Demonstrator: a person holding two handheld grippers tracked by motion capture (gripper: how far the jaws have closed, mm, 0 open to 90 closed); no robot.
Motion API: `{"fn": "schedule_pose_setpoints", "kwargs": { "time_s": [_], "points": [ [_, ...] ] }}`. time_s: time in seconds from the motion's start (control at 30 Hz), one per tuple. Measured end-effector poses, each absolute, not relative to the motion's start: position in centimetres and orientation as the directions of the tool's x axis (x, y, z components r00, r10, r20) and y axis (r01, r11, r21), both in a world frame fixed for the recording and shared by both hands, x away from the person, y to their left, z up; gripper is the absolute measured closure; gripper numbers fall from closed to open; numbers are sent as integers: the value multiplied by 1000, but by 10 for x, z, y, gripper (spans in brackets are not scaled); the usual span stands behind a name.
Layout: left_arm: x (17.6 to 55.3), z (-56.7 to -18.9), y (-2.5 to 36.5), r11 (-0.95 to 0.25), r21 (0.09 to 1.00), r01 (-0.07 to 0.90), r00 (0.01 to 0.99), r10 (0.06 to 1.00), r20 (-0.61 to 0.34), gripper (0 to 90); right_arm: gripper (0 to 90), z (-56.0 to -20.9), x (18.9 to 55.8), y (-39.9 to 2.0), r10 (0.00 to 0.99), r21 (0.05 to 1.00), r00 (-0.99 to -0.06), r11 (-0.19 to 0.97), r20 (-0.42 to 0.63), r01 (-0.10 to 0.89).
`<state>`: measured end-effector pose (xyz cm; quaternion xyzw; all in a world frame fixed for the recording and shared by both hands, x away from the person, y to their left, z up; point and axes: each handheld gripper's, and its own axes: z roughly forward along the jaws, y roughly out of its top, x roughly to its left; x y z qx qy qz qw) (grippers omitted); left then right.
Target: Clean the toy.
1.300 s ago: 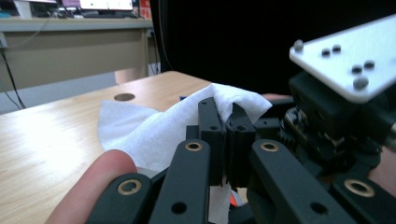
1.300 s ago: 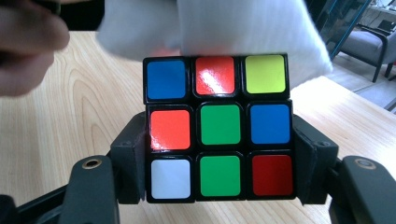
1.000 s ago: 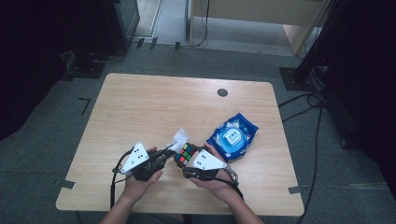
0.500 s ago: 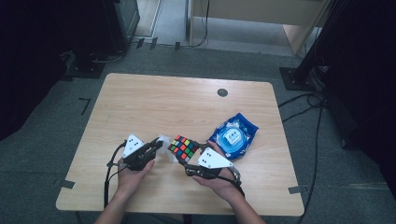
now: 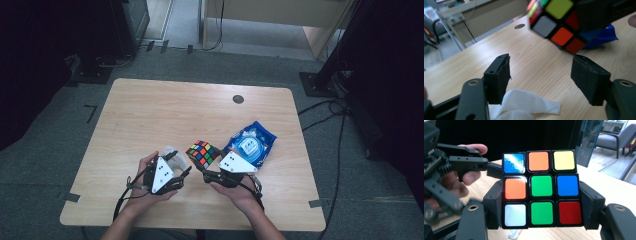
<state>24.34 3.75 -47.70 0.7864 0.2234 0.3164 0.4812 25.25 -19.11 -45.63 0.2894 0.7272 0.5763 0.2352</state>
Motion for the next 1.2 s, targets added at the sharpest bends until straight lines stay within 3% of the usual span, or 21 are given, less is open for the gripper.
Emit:
{"fn": "schedule_pose_setpoints", "kwargs": {
  "time_s": [0.1, 0.37, 0.57, 0.73, 0.93, 1.2],
  "points": [
    [238, -479, 32, -475, 880, 2, 684, 643, 346, 260, 350, -455, 250, -186, 684, 970, -729, 163, 23, 183],
    [230, -484, 22, -571, 817, -86, 654, 586, 479, 239, 350, -454, 248, -179, 661, 951, -743, 155, 102, 269],
    [228, -484, 19, -576, 810, -109, 636, 586, 502, 251, 350, -456, 249, -176, 641, 929, -751, 162, 157, 332],
    [226, -487, 17, -589, 799, -123, 634, 573, 520, 314, 349, -459, 250, -171, 626, 907, -756, 182, 192, 381],
    [228, -486, 24, -555, 827, -84, 659, 592, 464, 336, 340, -460, 257, -171, 603, 886, -752, 154, 266, 437],
    [240, -479, 77, -451, 891, 60, 592, 735, 332, 338, 321, -448, 263, -170, 558, 926, -792, 106, 247, 363]
  ]
}}
